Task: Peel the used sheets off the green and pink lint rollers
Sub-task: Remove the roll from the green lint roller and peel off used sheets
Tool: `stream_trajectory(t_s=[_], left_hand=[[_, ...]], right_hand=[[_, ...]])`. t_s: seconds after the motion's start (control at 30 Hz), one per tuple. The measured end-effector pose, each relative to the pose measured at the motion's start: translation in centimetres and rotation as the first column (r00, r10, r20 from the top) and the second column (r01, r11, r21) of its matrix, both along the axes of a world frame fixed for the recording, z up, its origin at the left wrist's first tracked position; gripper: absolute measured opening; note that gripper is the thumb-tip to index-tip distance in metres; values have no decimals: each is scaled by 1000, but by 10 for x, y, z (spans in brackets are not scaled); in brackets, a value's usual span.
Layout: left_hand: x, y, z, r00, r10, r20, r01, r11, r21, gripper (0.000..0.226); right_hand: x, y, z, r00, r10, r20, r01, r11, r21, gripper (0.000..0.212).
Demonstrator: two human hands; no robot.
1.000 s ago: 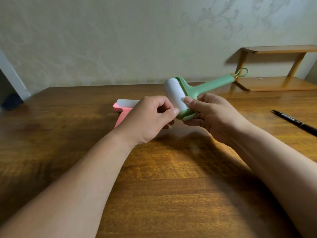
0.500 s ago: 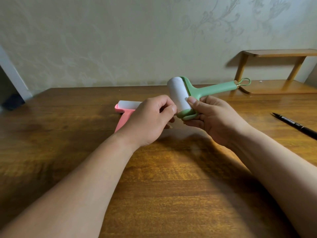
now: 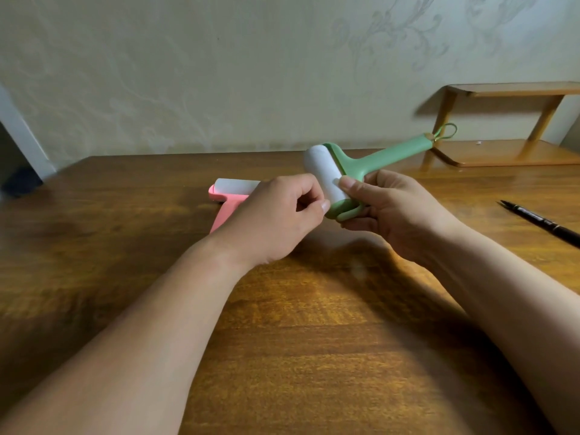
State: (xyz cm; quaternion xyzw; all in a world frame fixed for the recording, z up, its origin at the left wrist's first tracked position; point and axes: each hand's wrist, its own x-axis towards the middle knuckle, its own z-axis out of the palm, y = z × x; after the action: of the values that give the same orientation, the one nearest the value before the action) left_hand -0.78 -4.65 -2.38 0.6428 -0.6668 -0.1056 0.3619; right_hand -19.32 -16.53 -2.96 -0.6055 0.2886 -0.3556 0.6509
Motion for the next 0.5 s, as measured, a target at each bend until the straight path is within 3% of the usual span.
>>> stream_trajectory(t_s=[0.3,0.5], left_hand=[[-6,1,0,1000,26,10,-25,1000,-17,22],[-5,1,5,997,15,-76,-22,995,-97,21]], right_hand=[[2,9,6,1000,-16,-24,16,1000,0,22],[-2,10,14,987,63,151,-80,991,104,28]])
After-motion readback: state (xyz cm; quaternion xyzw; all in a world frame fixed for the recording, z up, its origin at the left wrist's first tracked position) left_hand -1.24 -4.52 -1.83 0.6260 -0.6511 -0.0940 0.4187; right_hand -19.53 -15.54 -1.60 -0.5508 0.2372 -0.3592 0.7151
